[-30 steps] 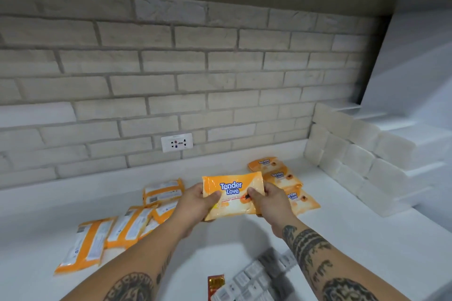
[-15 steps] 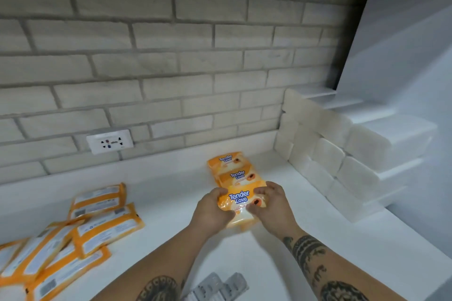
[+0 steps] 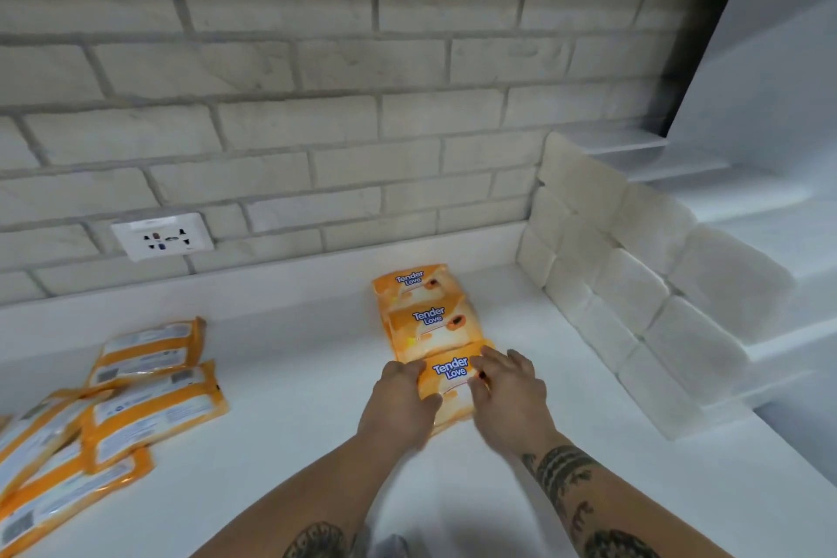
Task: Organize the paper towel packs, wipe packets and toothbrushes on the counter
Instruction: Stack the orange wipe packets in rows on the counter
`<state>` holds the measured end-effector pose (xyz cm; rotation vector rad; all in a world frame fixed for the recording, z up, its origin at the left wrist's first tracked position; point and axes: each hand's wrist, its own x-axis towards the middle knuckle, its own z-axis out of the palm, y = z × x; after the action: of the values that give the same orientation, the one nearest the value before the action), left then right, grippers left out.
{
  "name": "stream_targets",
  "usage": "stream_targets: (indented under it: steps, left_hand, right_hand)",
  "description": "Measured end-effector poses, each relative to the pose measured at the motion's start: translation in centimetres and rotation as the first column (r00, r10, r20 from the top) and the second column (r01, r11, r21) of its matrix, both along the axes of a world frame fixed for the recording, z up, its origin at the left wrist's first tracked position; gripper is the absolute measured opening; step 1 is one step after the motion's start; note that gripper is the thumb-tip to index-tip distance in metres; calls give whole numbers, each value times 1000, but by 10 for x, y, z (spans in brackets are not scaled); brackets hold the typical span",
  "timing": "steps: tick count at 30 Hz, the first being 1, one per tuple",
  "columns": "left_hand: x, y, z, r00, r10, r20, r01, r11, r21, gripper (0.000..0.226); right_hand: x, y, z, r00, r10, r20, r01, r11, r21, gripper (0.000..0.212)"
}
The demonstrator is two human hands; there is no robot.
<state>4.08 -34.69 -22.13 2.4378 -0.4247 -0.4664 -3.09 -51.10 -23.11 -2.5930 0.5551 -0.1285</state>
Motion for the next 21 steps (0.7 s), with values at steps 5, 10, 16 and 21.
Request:
stream_targets:
  steps: [5,10,16,21]
  left_hand:
    - [3,-4,-5,998,-21,52,15,994,111,56]
    - [4,-11,-4,997,-41,67,27,979,202,53]
    - [4,0,0,995,-85,56,70,972,224,54]
    - [11,43,21,994,9,111,-21,994,108,46]
  right_hand:
    - [-2,2,0,996,42,-85,-46,998,-52,43]
    - [-4,2,-7,995,39,-95,-43,998,-42,47]
    - [-7,9,2,999,-8,-51,6,999,-52,44]
    - [10,30,19,995,-13,96,20,997,-74,33]
